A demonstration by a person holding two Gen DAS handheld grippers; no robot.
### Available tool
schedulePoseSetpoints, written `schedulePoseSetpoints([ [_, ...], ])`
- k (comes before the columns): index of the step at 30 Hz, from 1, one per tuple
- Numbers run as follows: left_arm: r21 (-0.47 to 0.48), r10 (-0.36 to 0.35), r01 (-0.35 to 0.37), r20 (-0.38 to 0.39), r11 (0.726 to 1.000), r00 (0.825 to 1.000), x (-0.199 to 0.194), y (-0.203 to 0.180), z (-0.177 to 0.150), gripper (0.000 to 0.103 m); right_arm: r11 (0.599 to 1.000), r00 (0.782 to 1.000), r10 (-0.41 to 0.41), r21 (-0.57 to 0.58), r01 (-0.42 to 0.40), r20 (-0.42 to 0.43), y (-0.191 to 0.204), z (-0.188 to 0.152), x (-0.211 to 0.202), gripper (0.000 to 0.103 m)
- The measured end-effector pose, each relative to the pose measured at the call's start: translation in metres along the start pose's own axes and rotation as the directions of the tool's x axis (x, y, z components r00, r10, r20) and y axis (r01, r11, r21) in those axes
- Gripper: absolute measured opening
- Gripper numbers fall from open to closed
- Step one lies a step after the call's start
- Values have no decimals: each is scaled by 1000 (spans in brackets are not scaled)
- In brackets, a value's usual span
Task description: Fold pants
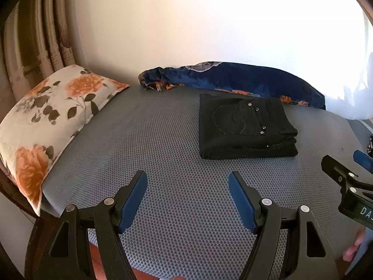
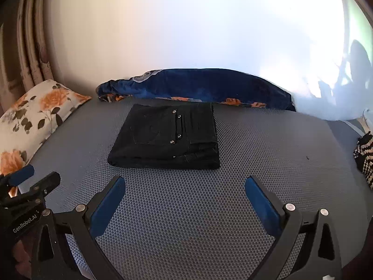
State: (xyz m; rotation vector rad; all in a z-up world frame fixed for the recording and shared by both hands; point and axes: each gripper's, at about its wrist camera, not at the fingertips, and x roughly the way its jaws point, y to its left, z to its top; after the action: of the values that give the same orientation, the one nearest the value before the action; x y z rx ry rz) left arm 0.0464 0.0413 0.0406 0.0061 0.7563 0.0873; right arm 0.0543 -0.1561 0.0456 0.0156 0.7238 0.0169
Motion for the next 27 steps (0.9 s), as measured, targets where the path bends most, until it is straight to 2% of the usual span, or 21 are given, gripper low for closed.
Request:
schedulePoseSetpoints([
  [8, 6, -3, 3, 7, 1000, 1000, -3, -1, 0, 73, 1000, 1000, 17, 17, -17, -18, -2, -1, 0, 102],
  [18, 30, 5, -6, 10, 1000, 1000, -3, -5, 2, 73, 1000, 1000, 1, 0, -1, -30, 0, 0, 4, 102],
  [27, 23, 19, -19, -9, 1000, 1000, 1, 0, 2, 73, 1000, 998, 4, -6, -4, -58, 4, 1, 12, 102],
])
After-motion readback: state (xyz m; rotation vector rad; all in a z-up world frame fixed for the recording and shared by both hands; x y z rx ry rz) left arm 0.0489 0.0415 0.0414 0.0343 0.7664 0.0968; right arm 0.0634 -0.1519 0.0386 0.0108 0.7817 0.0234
